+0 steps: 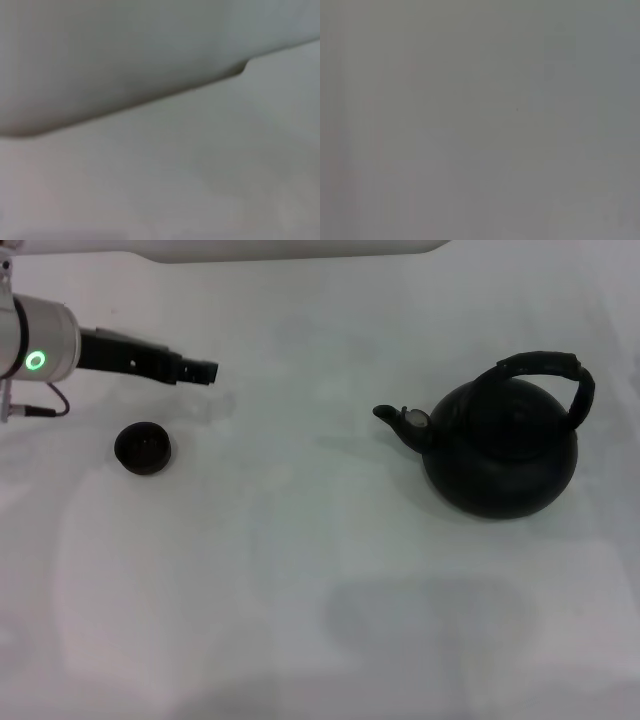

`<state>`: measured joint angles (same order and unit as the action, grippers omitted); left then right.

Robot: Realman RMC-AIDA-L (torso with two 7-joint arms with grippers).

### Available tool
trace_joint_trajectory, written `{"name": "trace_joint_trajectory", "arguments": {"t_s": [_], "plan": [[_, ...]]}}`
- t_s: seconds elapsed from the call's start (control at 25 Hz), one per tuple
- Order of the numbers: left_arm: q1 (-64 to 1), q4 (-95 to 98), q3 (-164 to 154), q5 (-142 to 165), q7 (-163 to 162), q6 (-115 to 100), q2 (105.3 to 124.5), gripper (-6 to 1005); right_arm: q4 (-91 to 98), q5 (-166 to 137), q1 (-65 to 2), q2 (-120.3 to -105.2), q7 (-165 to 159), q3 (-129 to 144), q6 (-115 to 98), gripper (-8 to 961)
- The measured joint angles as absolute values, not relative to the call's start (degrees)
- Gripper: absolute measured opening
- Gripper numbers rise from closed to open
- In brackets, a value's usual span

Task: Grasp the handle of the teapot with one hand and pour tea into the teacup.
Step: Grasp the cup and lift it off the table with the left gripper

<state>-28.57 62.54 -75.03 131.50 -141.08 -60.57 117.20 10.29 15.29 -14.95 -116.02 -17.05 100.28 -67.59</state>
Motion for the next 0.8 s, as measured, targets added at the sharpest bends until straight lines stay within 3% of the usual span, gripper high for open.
{"name": "trace_joint_trajectory", "arguments": {"t_s": [0.36, 0.8], "plan": [[-29.2, 62.7, -75.1, 140.9, -146.3, -64.0, 118.05, 847, 10.5, 15.3, -15.5, -116.02, -17.0, 100.3, -67.6, 859], [-30.1, 63.5, -75.2, 143.3, -146.9, -65.0, 118.13, 876, 10.8, 15.3, -15.8, -116.02, -17.1, 100.3, -65.7, 856]]}}
